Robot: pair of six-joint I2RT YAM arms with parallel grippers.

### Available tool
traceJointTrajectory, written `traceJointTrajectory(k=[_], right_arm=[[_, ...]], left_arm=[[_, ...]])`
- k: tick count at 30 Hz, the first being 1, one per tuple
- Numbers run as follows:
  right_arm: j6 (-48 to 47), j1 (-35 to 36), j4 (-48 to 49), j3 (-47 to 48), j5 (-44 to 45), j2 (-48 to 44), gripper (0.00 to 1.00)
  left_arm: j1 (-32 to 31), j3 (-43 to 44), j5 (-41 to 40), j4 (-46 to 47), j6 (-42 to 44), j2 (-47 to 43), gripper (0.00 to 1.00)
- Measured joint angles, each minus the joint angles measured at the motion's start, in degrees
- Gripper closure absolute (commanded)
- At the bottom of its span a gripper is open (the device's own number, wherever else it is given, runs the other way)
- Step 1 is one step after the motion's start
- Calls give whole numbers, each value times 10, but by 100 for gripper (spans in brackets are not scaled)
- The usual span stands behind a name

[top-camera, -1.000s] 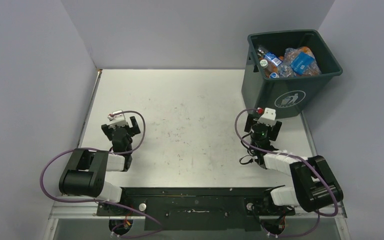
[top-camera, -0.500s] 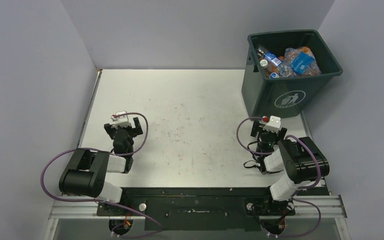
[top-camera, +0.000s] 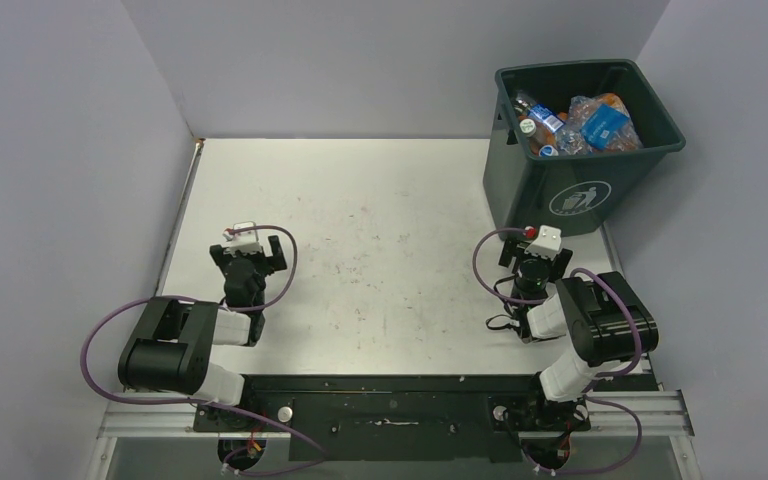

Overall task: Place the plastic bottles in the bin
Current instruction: Reset both arms

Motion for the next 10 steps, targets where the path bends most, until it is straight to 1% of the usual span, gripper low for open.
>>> traceJointTrajectory(k=[10], right_arm=[[0,0,0,0,0,0,11]], left_arm=[[6,2,15,-8,-1,0,4]])
